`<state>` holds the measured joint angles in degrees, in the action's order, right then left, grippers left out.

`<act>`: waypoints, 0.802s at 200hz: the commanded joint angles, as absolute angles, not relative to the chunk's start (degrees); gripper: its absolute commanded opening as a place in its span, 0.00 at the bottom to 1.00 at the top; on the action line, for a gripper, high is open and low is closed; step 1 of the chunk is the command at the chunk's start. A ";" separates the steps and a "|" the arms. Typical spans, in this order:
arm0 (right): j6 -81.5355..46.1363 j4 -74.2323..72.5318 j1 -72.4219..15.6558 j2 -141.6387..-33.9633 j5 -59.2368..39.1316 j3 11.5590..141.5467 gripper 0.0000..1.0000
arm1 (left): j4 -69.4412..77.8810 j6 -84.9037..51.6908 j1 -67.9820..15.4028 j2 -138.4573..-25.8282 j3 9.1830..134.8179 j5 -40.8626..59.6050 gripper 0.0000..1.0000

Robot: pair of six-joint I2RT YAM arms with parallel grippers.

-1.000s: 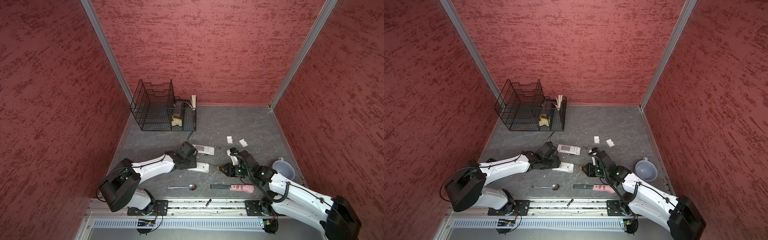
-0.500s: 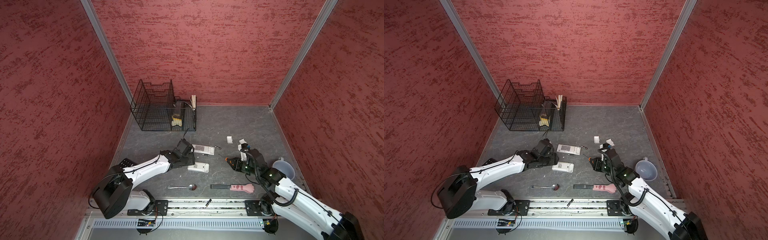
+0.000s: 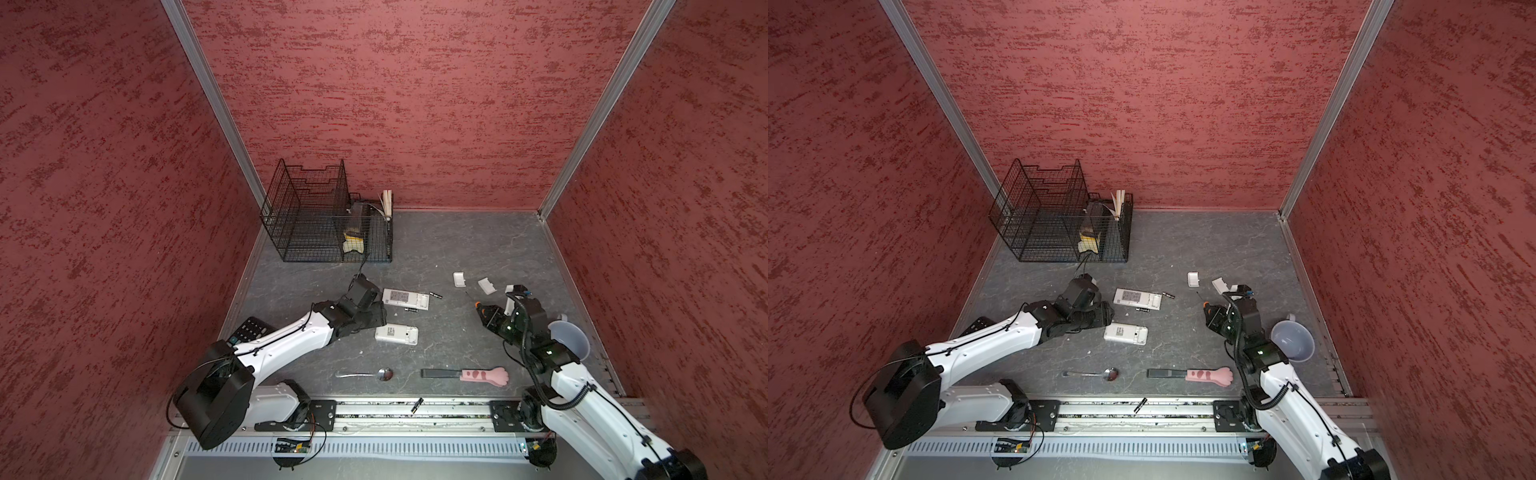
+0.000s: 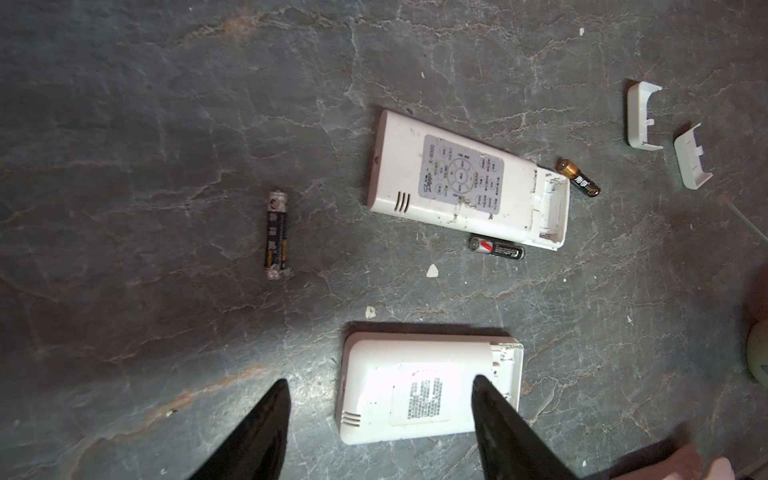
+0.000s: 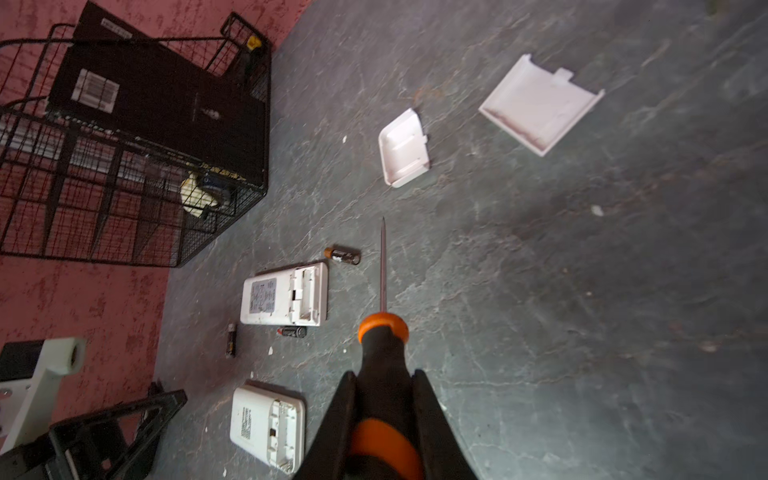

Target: Unload the batteries from the remote control

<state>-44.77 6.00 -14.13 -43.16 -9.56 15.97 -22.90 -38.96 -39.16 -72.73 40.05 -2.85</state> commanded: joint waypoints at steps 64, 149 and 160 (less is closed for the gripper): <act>-47.17 -19.94 -6.26 -60.46 -17.11 12.68 0.00 | -21.80 -38.76 -37.47 -71.38 39.06 -2.95 0.70; -45.48 -26.13 -5.31 -70.84 -20.01 13.53 0.00 | -21.39 -38.84 -37.00 -71.78 38.86 -2.11 0.70; -45.36 -26.66 -5.36 -71.80 -20.34 13.62 0.00 | -21.36 -38.85 -36.93 -71.88 38.83 -1.95 0.70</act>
<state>-45.95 -23.42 -5.72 -69.93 -18.96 12.91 -22.26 -38.96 -37.43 -72.20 39.42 -2.39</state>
